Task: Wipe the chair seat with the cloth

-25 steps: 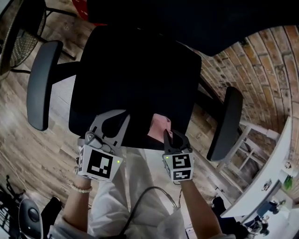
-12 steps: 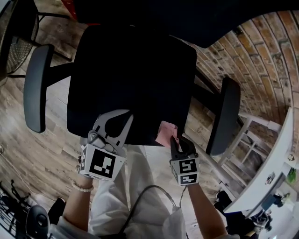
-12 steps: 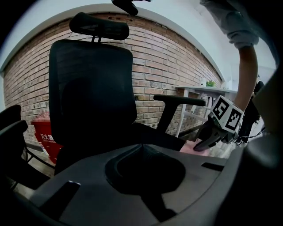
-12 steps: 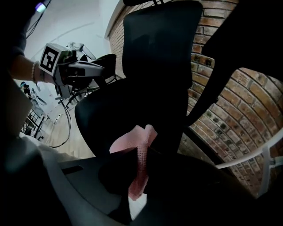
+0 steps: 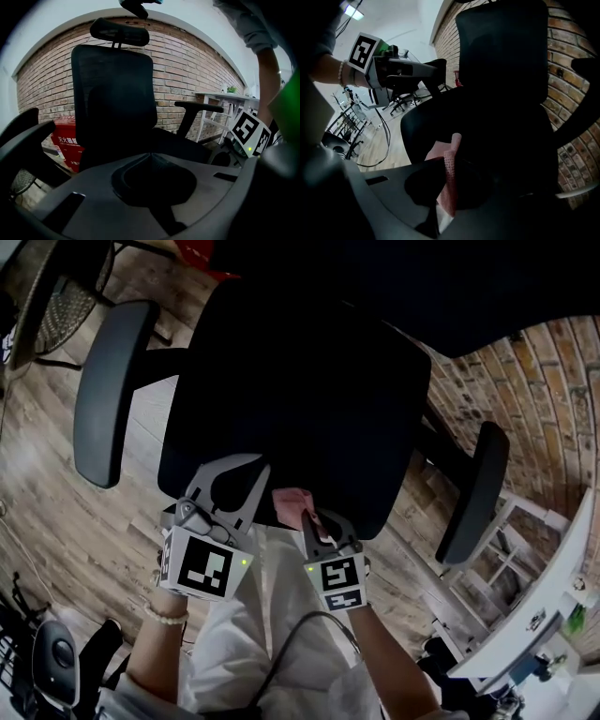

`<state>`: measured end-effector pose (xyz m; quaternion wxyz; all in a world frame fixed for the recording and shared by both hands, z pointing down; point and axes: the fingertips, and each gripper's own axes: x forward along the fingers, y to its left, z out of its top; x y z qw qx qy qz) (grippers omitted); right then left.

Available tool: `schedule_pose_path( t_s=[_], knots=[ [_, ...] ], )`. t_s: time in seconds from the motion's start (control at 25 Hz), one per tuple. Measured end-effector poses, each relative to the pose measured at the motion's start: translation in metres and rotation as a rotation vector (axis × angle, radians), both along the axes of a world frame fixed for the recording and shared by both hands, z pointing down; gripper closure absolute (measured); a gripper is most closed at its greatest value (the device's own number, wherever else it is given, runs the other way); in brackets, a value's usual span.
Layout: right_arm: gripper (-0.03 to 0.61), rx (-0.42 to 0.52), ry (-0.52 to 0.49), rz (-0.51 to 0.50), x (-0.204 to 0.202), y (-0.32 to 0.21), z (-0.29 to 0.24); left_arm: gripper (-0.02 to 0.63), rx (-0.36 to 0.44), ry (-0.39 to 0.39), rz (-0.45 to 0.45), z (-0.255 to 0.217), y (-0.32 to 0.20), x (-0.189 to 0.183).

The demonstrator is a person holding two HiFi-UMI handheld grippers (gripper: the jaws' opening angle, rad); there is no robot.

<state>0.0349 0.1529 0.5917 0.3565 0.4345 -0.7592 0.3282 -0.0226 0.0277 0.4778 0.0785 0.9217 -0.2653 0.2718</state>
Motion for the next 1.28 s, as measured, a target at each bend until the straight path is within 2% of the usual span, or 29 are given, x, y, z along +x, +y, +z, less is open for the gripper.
schedule_pose_path(
  t_s=[0.2, 0.44, 0.68, 0.8, 0.92, 1.28],
  knots=[
    [0.523, 0.037, -0.068, -0.079, -0.069, -0.027, -0.001, 0.595, 0.003, -0.008, -0.068, -0.001, -0.008, -0.036],
    [0.523, 0.086, -0.143, -0.201, -0.145, -0.056, -0.009, 0.595, -0.009, -0.042, -0.103, -0.006, -0.004, -0.075],
    [0.523, 0.086, -0.168, -0.263, -0.189, -0.064, -0.008, 0.595, 0.0, -0.069, -0.12, -0.011, -0.003, -0.096],
    [0.524, 0.075, -0.161, -0.274, -0.189, -0.058, -0.005, 0.595, -0.002, -0.068, -0.129, -0.011, -0.004, -0.096],
    [0.523, 0.063, -0.146, -0.264, -0.173, -0.049, -0.001, 0.595, -0.001, -0.074, -0.108, -0.009, -0.006, -0.086],
    [0.523, -0.013, -0.01, -0.134, -0.066, -0.005, 0.012, 0.595, 0.014, -0.039, -0.016, -0.01, -0.007, -0.031]
  ],
)
